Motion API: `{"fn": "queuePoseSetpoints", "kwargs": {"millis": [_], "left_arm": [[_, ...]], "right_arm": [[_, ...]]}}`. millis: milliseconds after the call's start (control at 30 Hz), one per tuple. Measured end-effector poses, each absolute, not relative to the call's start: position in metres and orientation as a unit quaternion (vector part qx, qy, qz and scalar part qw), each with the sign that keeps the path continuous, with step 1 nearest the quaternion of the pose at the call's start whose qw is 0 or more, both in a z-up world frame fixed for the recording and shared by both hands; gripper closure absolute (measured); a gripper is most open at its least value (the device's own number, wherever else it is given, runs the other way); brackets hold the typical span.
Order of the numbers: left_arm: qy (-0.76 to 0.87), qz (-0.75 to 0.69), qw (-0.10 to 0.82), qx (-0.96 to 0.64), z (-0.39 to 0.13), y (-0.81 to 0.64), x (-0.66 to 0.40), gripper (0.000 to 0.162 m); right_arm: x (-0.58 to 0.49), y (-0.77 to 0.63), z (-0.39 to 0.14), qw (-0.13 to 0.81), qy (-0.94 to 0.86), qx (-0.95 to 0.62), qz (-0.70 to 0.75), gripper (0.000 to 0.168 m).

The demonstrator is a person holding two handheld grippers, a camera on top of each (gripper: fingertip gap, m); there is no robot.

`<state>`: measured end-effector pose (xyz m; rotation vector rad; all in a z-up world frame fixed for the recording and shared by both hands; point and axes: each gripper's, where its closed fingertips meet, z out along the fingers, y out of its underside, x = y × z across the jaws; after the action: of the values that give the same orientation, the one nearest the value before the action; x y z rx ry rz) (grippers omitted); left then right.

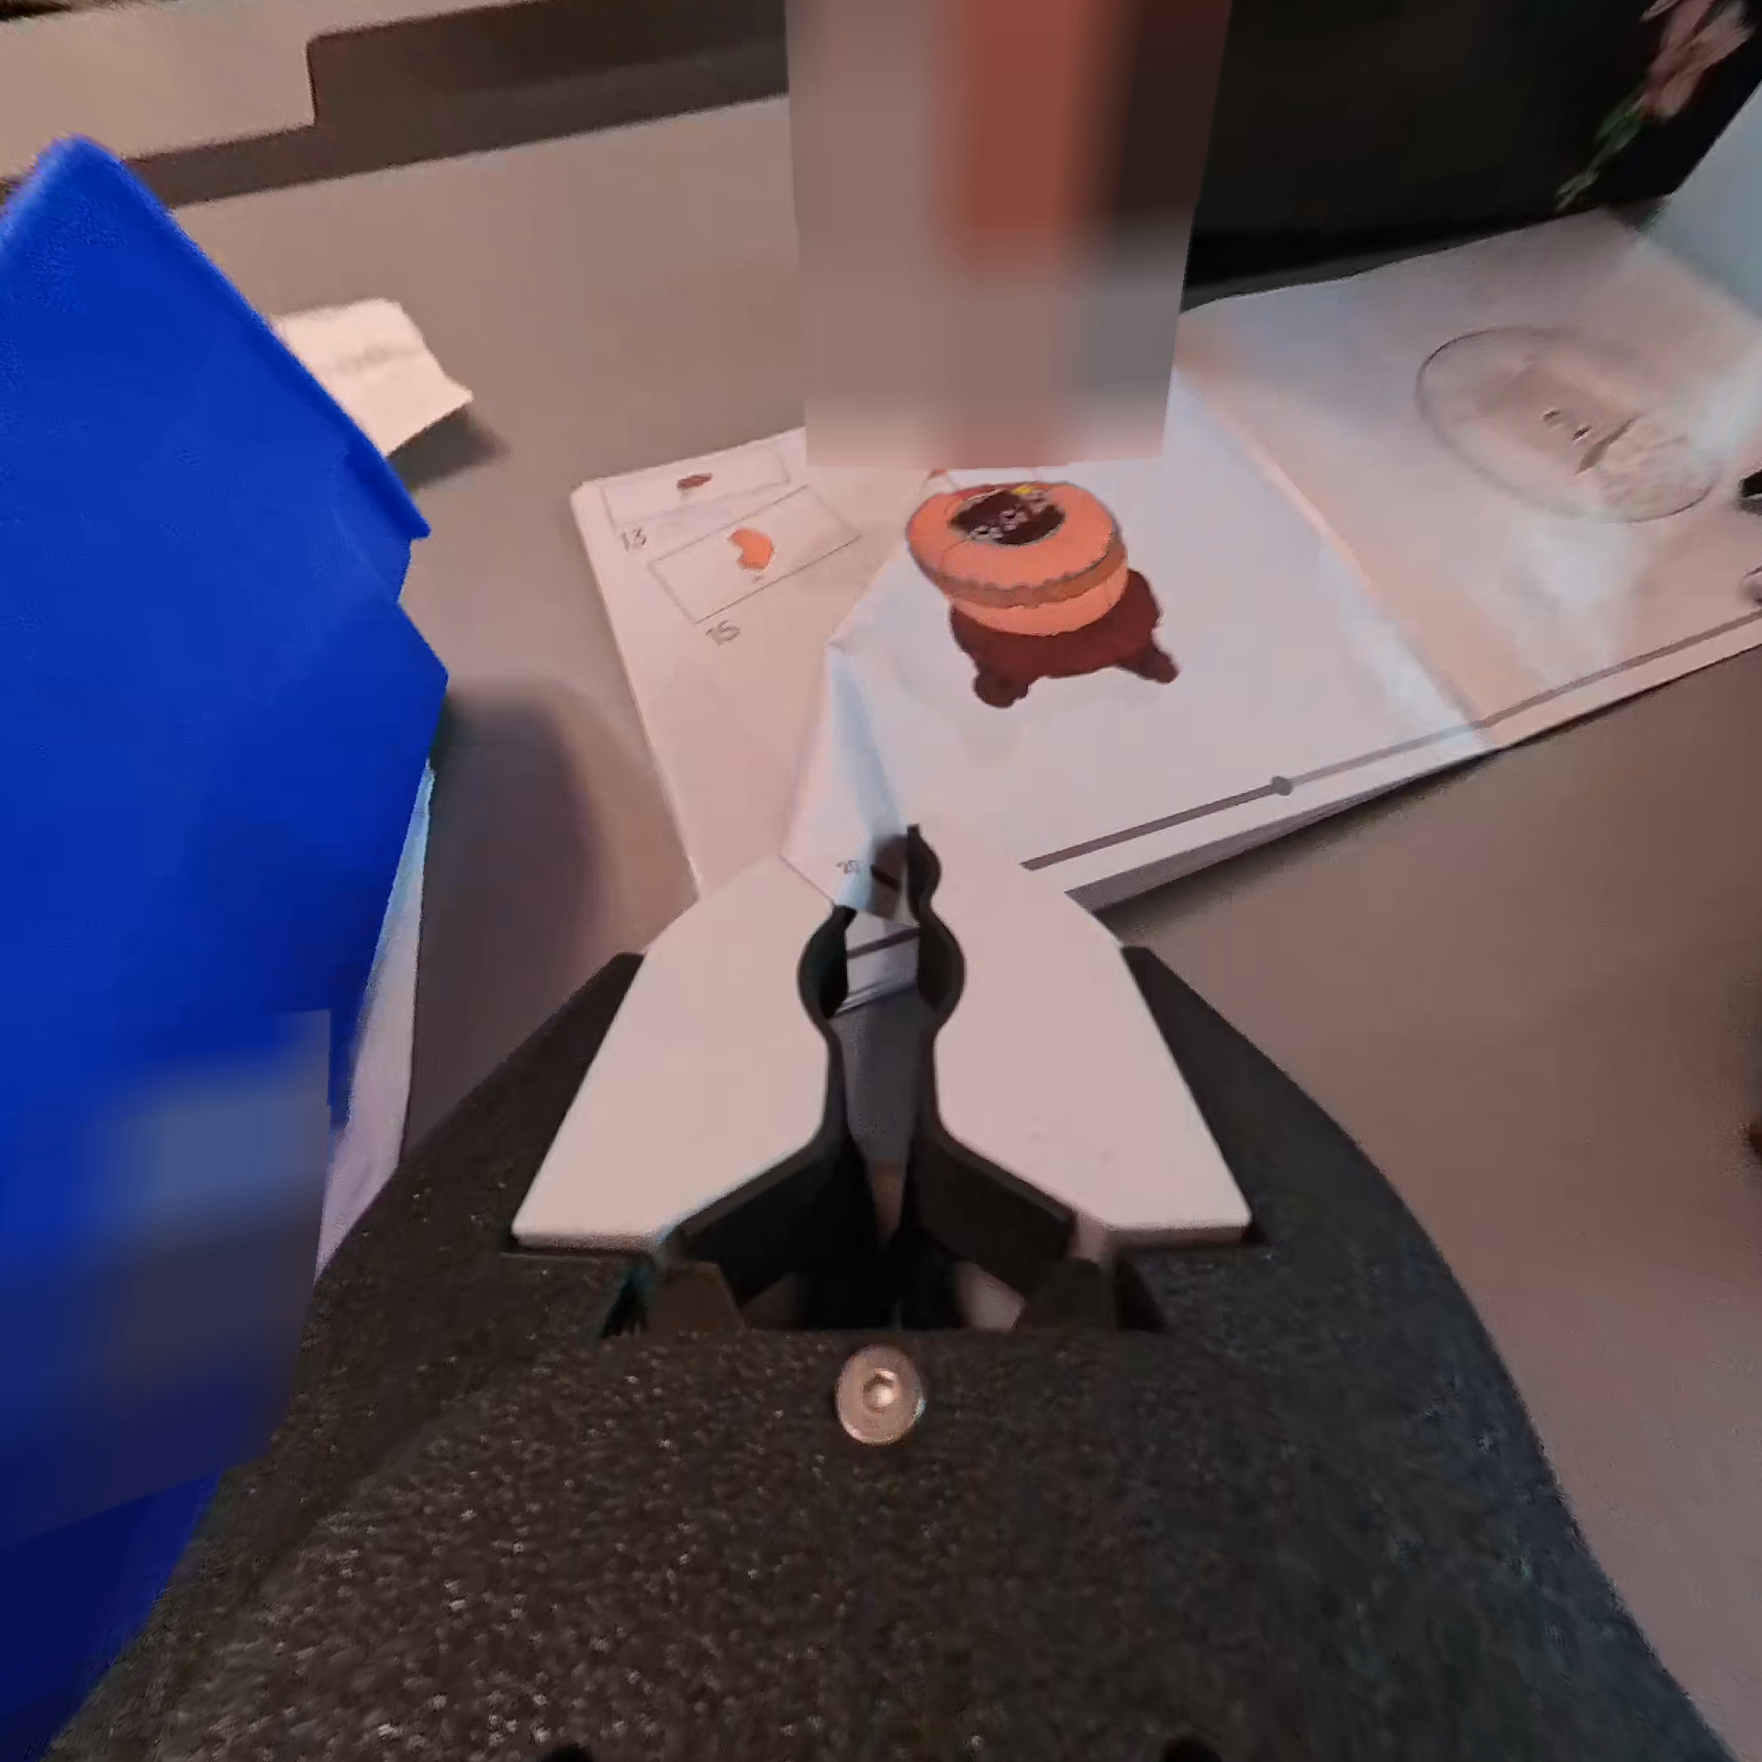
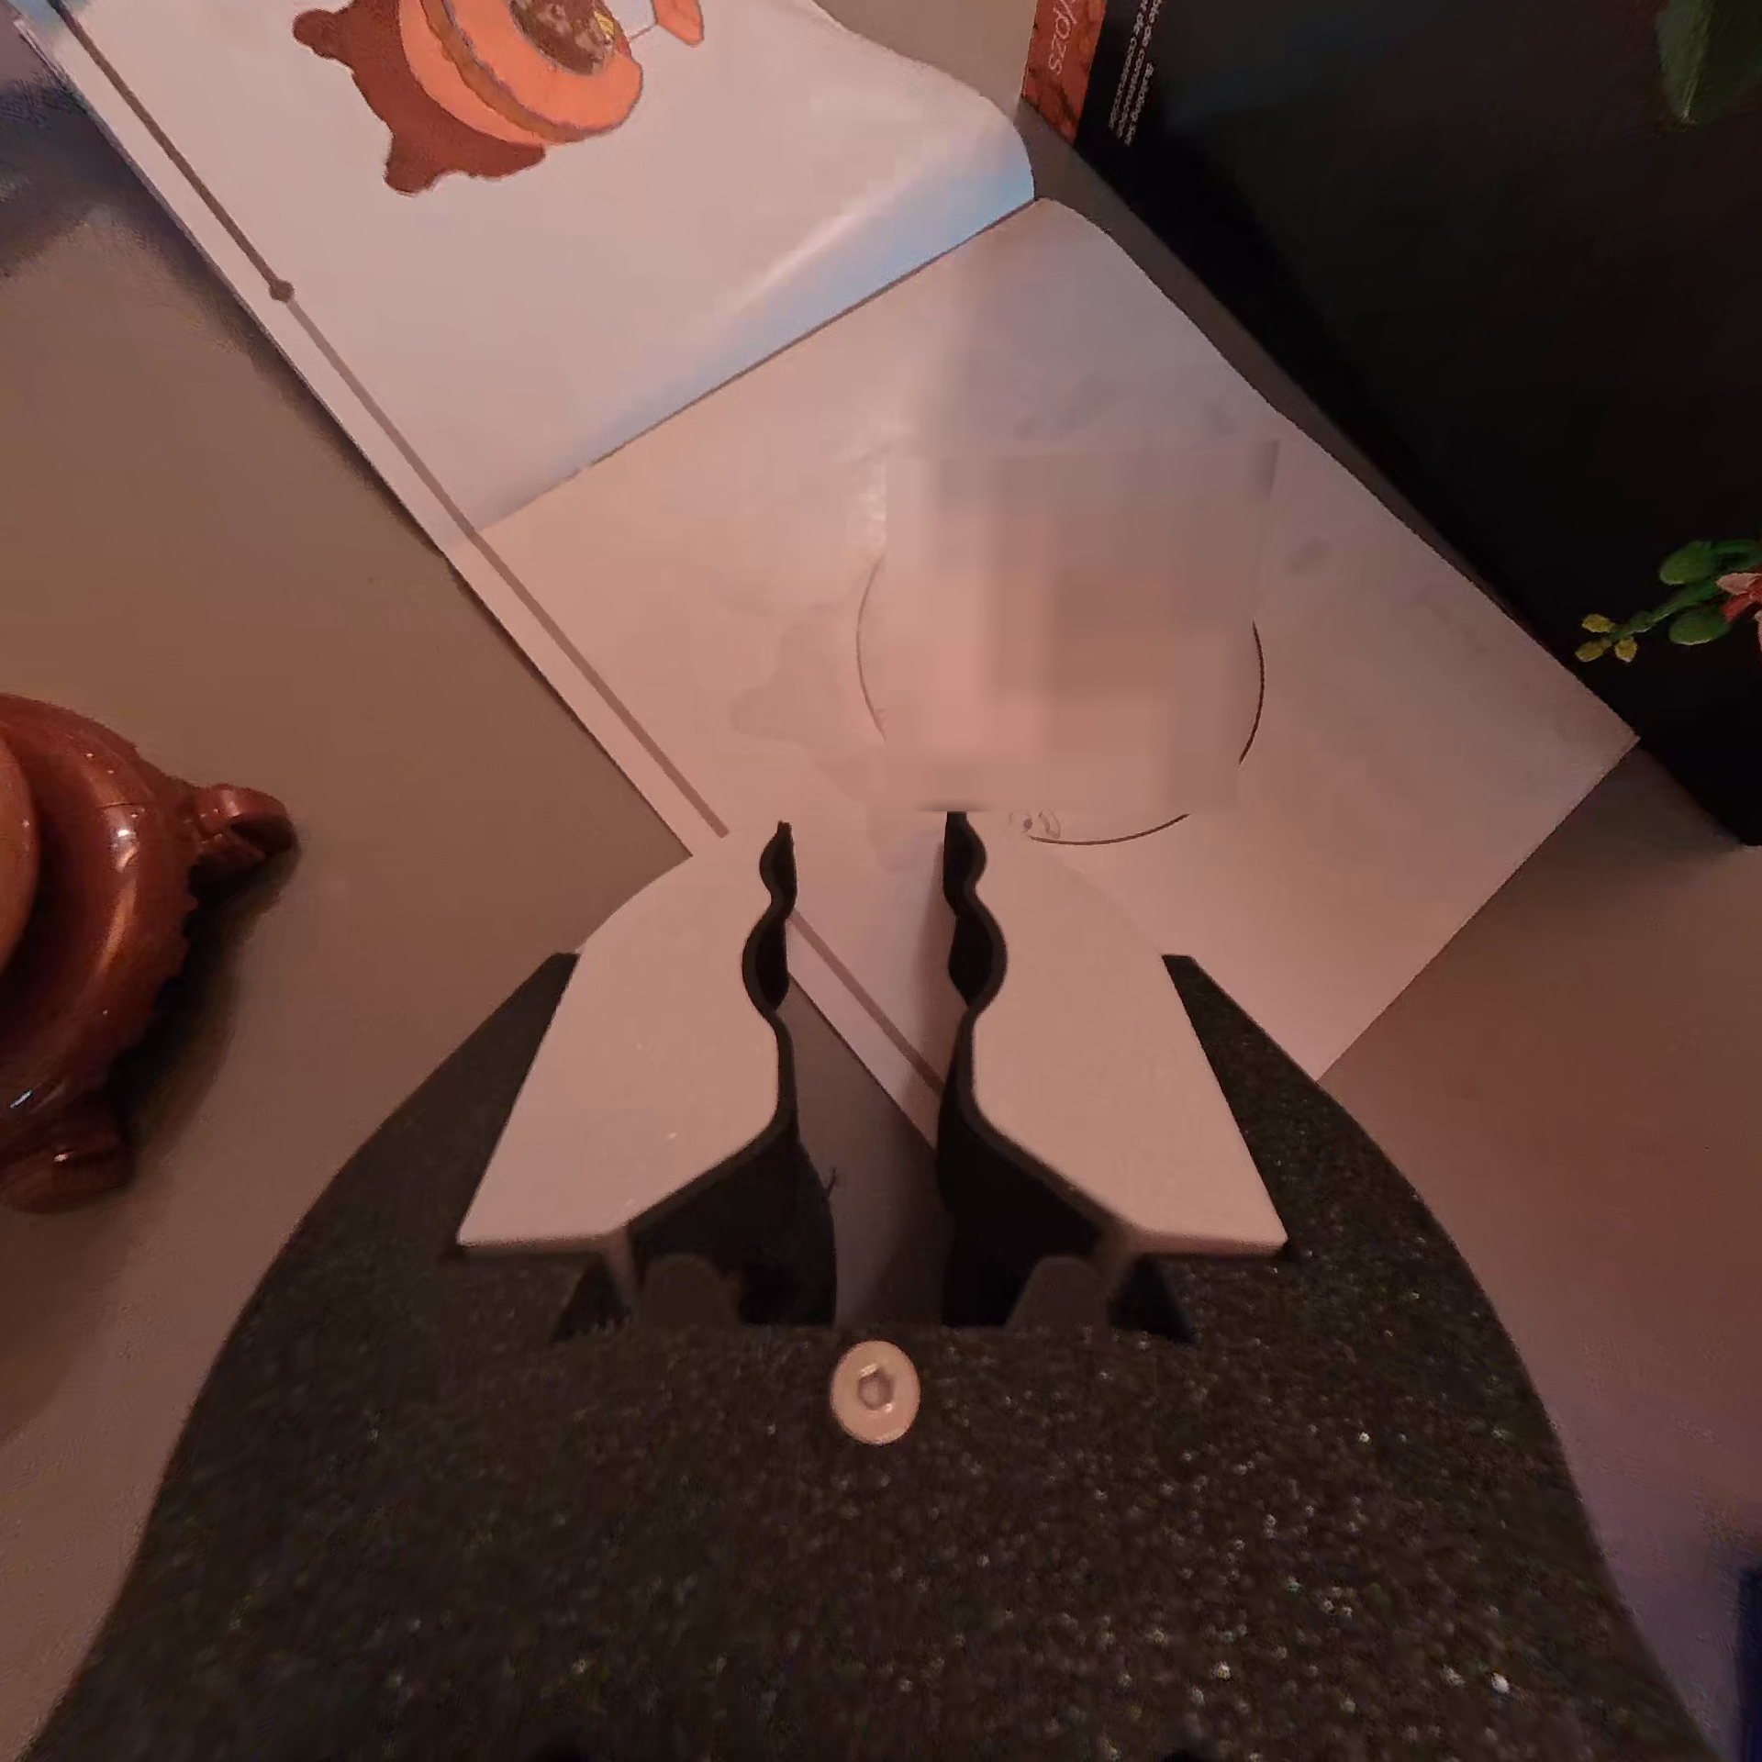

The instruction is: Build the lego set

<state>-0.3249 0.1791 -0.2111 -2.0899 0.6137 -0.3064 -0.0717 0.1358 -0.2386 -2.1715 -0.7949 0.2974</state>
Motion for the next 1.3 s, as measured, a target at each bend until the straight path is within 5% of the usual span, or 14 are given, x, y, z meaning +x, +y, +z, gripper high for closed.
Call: {"fn": "queuePoseSetpoints", "kwargs": {"millis": [100, 267, 433, 633, 800, 900, 967, 1200, 1300], "left_arm": [[0.216, -0.087, 0.445, -0.865, -0.212, 0.183, -0.347, 0.132], [0.232, 0.015, 0.505, -0.831, -0.178, 0.187, -0.366, 0.132], [0.404, -0.132, 0.537, -0.729, -0.159, 0.164, -0.234, 0.138], [0.516, -0.137, 0.444, -0.719, -0.206, 0.171, -0.167, 0.145], [0.541, -0.131, 0.365, -0.746, -0.235, 0.167, -0.174, 0.152], [0.536, -0.136, 0.358, -0.752, -0.235, 0.168, -0.175, 0.152], [0.528, -0.128, 0.357, -0.76, -0.234, 0.171, -0.178, 0.151], [0.498, -0.084, 0.367, -0.781, -0.225, 0.174, -0.203, 0.151], [0.484, -0.082, 0.382, -0.783, -0.218, 0.175, -0.21, 0.151]], "right_arm": [[-0.071, 0.136, -0.239, 0.392, -0.311, -0.857, 0.122, 0.138], [-0.072, 0.136, -0.239, 0.385, -0.314, -0.859, 0.123, 0.138], [-0.07, 0.137, -0.237, 0.381, -0.31, -0.863, 0.116, 0.139], [-0.054, 0.096, -0.12, 0.518, -0.301, -0.788, 0.141, 0.138], [0.101, 0.087, -0.032, 0.521, -0.302, -0.794, -0.08, 0.147], [0.176, 0.095, -0.092, 0.348, -0.308, -0.885, -0.025, 0.129], [0.2, 0.107, -0.142, 0.281, -0.314, -0.906, 0.025, 0.134], [0.247, 0.15, -0.228, 0.184, -0.42, -0.885, -0.078, 0.137], [0.249, 0.154, -0.237, 0.169, -0.428, -0.884, -0.081, 0.151]]}}
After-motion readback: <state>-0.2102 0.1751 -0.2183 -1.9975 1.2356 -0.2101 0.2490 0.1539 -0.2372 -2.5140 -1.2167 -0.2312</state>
